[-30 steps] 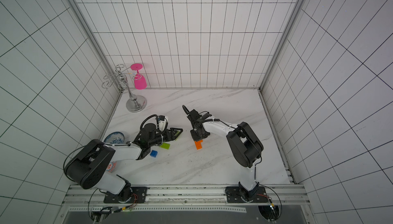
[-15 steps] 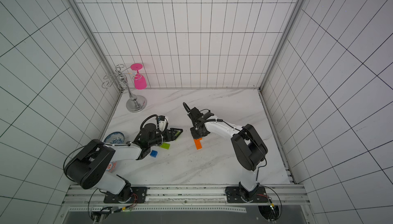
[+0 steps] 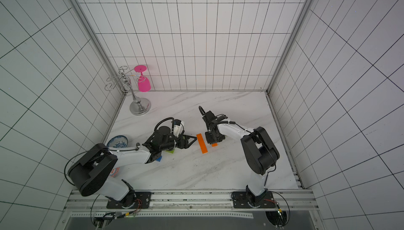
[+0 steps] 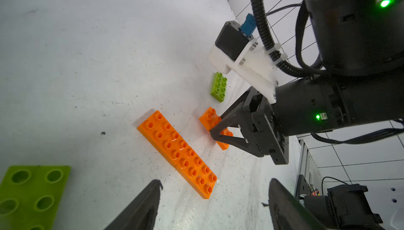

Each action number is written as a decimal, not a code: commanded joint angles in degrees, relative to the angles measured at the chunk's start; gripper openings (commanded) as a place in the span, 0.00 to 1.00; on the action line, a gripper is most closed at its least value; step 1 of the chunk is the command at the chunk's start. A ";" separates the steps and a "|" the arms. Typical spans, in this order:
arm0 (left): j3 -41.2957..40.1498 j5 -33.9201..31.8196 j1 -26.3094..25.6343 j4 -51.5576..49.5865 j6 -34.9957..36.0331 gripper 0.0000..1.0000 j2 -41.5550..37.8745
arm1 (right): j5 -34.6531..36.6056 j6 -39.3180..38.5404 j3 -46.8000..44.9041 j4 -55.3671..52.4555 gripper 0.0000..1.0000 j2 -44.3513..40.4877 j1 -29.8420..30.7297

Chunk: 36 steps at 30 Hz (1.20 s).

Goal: Assemble a small pinwheel with lego
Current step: Place the lego brick at the center of the board, then pick up the lego brick from the center of the board.

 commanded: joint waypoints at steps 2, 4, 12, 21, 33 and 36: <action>1.21 -1.05 0.02 -2.03 1.87 0.79 0.24 | 0.20 0.00 -2.05 -1.13 0.22 2.15 -0.70; 1.17 -0.90 0.14 -2.25 1.93 0.79 0.51 | -0.06 0.07 -2.09 -1.07 0.25 2.62 -0.77; 0.99 -0.52 0.21 -1.69 1.52 0.79 1.12 | -1.16 0.35 -2.35 -1.31 0.45 1.88 -1.37; 0.25 -0.47 -0.01 -0.28 -1.11 0.79 0.22 | -1.38 -0.27 -1.59 -2.40 0.44 0.10 -1.57; -0.28 -1.11 -0.54 -0.63 -1.17 0.79 0.16 | -1.73 -0.58 -1.24 -2.40 0.40 0.12 -1.82; -0.19 -1.15 -0.56 -0.57 -1.03 0.79 0.34 | -1.74 -0.56 -1.08 -2.38 0.37 0.53 -1.83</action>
